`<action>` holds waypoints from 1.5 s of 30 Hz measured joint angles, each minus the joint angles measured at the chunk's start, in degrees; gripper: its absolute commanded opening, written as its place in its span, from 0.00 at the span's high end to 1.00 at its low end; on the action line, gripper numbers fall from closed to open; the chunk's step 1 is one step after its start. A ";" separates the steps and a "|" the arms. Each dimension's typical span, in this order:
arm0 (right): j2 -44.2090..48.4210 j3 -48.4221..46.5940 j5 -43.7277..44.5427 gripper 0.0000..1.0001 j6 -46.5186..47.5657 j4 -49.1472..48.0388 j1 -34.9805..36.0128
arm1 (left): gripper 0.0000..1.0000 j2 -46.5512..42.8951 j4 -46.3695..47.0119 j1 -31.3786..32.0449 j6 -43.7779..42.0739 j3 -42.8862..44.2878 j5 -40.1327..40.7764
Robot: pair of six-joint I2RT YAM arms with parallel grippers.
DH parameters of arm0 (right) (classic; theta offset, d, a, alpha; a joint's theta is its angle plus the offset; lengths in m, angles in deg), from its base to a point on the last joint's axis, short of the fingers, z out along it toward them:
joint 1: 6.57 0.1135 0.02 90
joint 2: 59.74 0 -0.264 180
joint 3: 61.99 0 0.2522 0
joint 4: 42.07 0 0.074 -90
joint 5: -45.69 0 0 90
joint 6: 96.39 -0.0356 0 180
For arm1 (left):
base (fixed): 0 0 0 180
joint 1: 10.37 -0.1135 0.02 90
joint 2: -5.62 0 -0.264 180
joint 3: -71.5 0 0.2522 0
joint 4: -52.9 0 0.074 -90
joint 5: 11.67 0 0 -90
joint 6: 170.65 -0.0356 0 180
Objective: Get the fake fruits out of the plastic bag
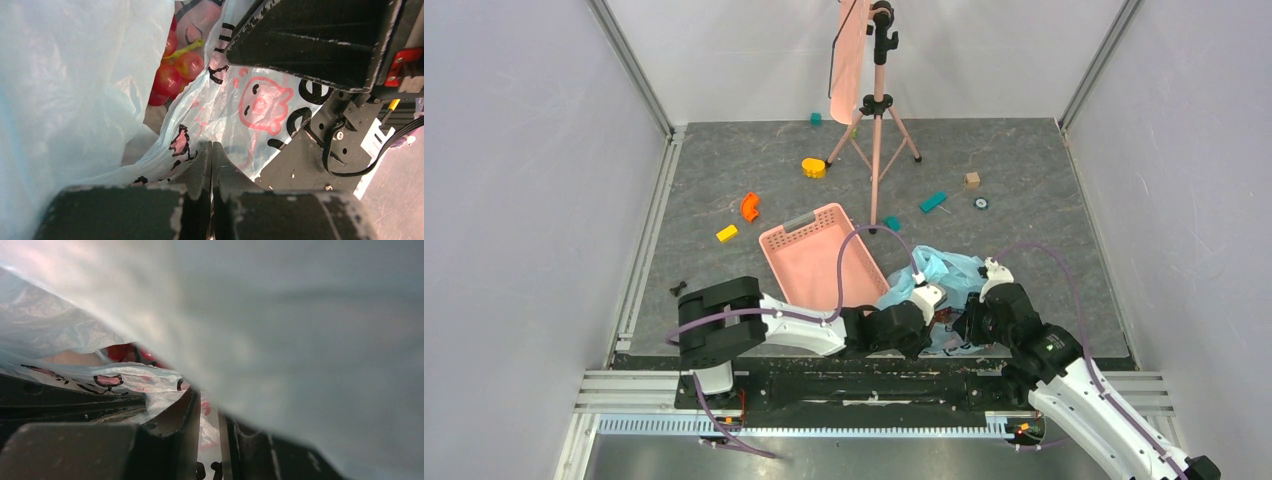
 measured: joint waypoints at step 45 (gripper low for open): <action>-6.19 4.74 4.74 0.79 -4.33 -16.37 0.00 | 0.98 3.72 7.26 0.79 3.54 -3.19 0.09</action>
